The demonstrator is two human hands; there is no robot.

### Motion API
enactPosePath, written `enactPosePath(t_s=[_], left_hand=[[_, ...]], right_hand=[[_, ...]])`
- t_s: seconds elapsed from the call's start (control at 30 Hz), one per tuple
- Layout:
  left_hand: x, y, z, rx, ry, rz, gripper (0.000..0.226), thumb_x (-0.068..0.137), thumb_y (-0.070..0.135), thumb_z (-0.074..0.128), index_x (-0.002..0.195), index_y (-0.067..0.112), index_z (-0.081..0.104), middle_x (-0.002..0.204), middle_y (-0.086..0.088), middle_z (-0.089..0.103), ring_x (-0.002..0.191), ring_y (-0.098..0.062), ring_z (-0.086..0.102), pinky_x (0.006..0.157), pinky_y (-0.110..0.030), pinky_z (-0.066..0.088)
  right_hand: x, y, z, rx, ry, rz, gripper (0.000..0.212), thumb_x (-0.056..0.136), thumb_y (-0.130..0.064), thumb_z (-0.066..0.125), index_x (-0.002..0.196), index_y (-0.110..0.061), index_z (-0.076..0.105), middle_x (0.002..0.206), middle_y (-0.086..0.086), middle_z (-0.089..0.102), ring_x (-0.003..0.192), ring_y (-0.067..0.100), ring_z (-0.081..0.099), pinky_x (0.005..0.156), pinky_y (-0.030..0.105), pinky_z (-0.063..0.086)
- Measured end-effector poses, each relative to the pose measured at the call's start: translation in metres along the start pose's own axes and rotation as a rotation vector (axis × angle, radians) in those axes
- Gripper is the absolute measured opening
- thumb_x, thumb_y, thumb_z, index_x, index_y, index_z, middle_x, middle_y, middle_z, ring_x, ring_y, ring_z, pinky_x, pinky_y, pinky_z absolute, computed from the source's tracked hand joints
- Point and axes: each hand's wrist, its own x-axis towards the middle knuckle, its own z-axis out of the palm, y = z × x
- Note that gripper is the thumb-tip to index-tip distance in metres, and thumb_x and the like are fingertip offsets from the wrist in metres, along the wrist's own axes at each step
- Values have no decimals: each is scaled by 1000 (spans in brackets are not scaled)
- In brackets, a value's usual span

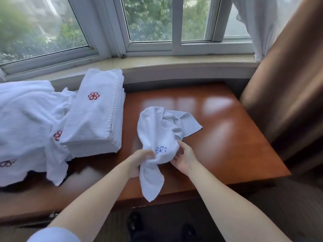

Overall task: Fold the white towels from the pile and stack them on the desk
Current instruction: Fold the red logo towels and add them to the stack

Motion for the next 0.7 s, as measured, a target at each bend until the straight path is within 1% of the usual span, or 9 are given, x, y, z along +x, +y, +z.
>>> enactPosePath(t_s=[0.07, 0.13, 0.17, 0.23, 0.3, 0.47, 0.57, 0.63, 0.7], left_hand=[[-4, -2, 5, -2, -4, 13, 35, 69, 17, 67, 101, 3, 70, 82, -14, 69, 67, -25, 67, 61, -30, 54], [-8, -4, 11, -40, 5, 72, 27, 76, 19, 70, 98, 3, 72, 84, -13, 73, 66, -24, 70, 56, -28, 55], [-9, -5, 13, -57, 12, 108, 27, 79, 21, 73, 99, 3, 72, 86, -13, 74, 67, -24, 72, 54, -27, 55], [-10, -8, 17, -69, 43, 169, 29, 78, 21, 77, 100, 3, 72, 85, -13, 75, 67, -22, 73, 50, -26, 54], [-11, -10, 19, -70, 77, 202, 29, 77, 17, 77, 101, 4, 70, 79, -9, 75, 64, -19, 73, 48, -24, 53], [-16, -24, 23, -75, 167, 190, 17, 75, 9, 77, 87, 9, 65, 62, -2, 72, 51, -15, 69, 37, -22, 48], [-20, -27, 21, -56, 205, 141, 30, 72, 12, 80, 96, 4, 65, 68, -7, 73, 55, -19, 70, 40, -24, 50], [-23, -27, 17, -33, 191, 84, 40, 72, 16, 81, 106, 2, 64, 82, -13, 74, 67, -24, 72, 49, -28, 54], [-25, -29, 11, -26, 159, 60, 47, 74, 21, 79, 115, 3, 64, 100, -16, 73, 88, -30, 71, 70, -35, 58]], right_hand=[[-8, -1, 2, 15, -38, -13, 14, 88, -17, 60, 86, -6, 68, 79, 9, 68, 64, 21, 63, 55, 26, 51], [-17, -4, 3, -13, -54, -22, 15, 86, -11, 54, 90, -4, 67, 78, 10, 70, 50, 17, 59, 42, 20, 43], [-21, -4, 2, -40, -46, -35, 20, 83, -8, 52, 97, -3, 66, 84, 12, 71, 55, 19, 61, 45, 22, 45], [-27, -5, 2, -80, -4, -84, 37, 76, -2, 50, 111, 0, 63, 105, 18, 69, 87, 34, 67, 74, 36, 55], [-32, -7, -3, -125, 71, -155, 47, 70, 4, 50, 116, 4, 61, 112, 21, 65, 101, 40, 63, 88, 47, 50], [-45, -4, -20, -211, 74, -200, 29, 73, 3, 55, 101, -3, 64, 99, 16, 68, 84, 33, 65, 76, 40, 51], [-49, 1, -27, -291, 138, -218, 20, 80, -5, 67, 99, -8, 64, 82, 11, 70, 58, 22, 69, 48, 28, 52], [-49, 2, -30, -322, 182, -224, 21, 81, -5, 67, 101, -8, 63, 74, 8, 67, 49, 18, 64, 42, 23, 48], [-48, 1, -33, -291, 230, -208, 23, 83, -6, 65, 105, -9, 60, 75, 8, 66, 53, 20, 62, 44, 22, 48]])
